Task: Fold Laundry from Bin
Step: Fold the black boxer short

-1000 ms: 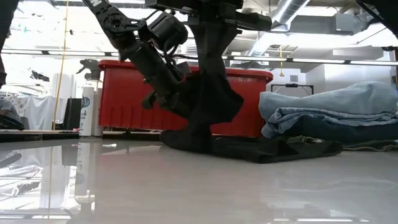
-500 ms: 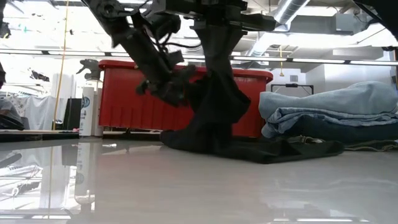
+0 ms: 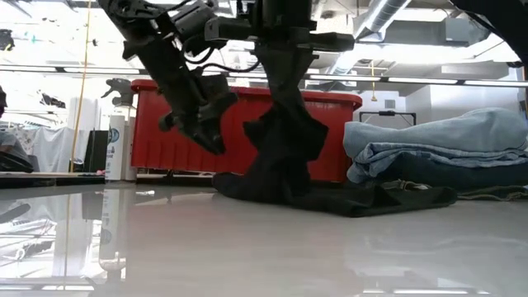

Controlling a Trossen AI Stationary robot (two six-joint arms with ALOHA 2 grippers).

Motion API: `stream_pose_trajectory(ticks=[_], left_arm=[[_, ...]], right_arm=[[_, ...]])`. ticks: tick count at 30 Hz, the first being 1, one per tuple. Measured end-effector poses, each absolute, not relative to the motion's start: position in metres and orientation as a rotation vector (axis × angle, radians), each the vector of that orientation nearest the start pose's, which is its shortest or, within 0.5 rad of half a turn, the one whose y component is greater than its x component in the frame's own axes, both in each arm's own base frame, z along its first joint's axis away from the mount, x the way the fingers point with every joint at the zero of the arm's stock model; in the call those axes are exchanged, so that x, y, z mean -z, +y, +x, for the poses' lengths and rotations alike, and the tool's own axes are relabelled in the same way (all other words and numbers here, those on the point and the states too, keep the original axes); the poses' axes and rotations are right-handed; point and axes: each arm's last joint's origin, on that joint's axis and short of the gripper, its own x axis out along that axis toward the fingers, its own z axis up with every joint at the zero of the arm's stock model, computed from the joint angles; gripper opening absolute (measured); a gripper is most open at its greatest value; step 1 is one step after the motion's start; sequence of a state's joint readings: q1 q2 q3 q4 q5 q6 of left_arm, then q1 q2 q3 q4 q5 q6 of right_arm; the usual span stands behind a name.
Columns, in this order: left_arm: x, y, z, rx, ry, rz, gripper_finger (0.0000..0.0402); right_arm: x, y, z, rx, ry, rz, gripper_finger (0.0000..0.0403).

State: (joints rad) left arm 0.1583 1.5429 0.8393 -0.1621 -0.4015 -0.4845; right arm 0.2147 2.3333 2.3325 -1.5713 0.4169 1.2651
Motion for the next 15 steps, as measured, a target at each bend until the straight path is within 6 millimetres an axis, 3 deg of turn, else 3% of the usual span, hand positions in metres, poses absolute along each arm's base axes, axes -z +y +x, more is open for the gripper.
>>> stream_pose_trajectory(ticks=[15], left_arm=[[-0.147, 0.059, 0.287, -0.698, 0.74, -0.291, 0.0042]], right_arm=[[-0.257, 0.065, 0.443, 0.981, 1.186, 0.525, 0.0021]])
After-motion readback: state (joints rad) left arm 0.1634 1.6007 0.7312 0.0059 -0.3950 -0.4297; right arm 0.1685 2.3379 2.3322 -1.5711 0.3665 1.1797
